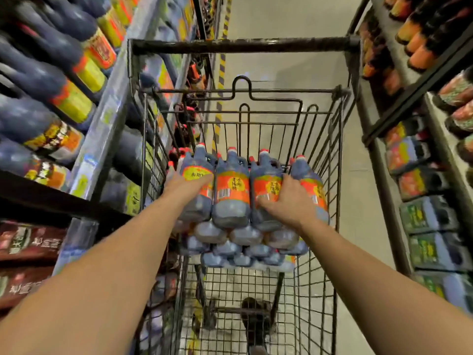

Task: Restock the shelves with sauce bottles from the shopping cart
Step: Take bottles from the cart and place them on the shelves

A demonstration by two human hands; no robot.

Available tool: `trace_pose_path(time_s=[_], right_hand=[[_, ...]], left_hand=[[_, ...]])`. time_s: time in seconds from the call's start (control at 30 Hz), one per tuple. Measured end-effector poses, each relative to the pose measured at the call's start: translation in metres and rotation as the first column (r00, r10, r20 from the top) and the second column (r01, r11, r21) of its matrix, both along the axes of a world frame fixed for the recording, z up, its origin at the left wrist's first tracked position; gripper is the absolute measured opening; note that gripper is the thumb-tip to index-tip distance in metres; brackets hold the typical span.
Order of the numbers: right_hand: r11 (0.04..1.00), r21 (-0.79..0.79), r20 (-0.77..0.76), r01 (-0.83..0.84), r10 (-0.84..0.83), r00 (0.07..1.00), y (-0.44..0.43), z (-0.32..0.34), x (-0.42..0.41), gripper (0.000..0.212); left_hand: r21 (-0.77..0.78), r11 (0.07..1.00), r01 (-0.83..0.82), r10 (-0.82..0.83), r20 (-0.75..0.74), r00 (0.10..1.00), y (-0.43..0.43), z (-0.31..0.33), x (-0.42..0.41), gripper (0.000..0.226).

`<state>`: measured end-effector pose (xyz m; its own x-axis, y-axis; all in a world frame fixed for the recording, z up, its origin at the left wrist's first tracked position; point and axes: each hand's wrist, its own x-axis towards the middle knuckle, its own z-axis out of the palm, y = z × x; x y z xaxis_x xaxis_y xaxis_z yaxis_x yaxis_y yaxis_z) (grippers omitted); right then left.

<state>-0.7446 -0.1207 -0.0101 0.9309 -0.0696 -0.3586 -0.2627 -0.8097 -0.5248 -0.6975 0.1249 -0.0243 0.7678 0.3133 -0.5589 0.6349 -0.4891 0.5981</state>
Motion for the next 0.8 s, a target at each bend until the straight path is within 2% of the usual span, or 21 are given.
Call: trace_pose_path(time_s=[0.07,0.13,0.23,0.27,0.4,0.5,0.6,0.73,0.8], right_hand=[[1.000,-0.014,-0.012,0.011,-0.011,1.000,-0.001,-0.003,0.001,0.073],[0.999,-0.046,-0.030,0.026,-0.028,0.999,-0.001,-0.005,0.002,0.079],[0.995,-0.092,-0.078,0.025,-0.032,0.996,0.000,-0.007,0.006,0.091],[0.994,-0.104,-0.103,0.019,-0.030,0.994,0.000,-0.008,0.009,0.098],[0.989,-0.148,-0.186,0.003,-0.031,0.982,0.004,-0.009,0.019,0.115],[0.984,-0.178,-0.247,0.017,-0.062,0.967,0.007,-0.009,0.028,0.118],[0.983,-0.185,-0.312,-0.019,-0.040,0.949,0.008,-0.011,0.039,0.109],[0.992,-0.117,-0.393,-0.042,-0.007,0.919,0.013,-0.010,0.052,0.096],[0.993,-0.097,-0.410,-0.068,0.022,0.912,0.015,-0.008,0.058,0.092]], left_hand=[[0.045,0.999,-0.010,0.011,-0.022,1.000,-0.006,-0.002,0.007,0.115],[0.066,0.996,-0.065,0.068,-0.048,0.997,-0.010,-0.002,0.009,0.108],[0.001,0.992,-0.123,0.123,-0.095,0.988,-0.010,0.000,0.013,0.061],[-0.039,0.990,-0.136,0.131,-0.112,0.985,-0.009,0.002,0.015,0.057],[-0.127,0.970,-0.205,0.189,-0.130,0.973,-0.006,0.005,0.014,0.079],[-0.189,0.948,-0.254,0.244,-0.077,0.967,-0.003,0.005,0.002,0.072],[-0.223,0.927,-0.301,0.312,0.018,0.950,0.005,0.010,-0.016,0.062],[-0.254,0.913,-0.320,0.363,0.142,0.921,0.010,0.030,-0.043,0.090],[-0.252,0.918,-0.306,0.358,0.196,0.913,0.010,0.039,-0.056,0.095]])
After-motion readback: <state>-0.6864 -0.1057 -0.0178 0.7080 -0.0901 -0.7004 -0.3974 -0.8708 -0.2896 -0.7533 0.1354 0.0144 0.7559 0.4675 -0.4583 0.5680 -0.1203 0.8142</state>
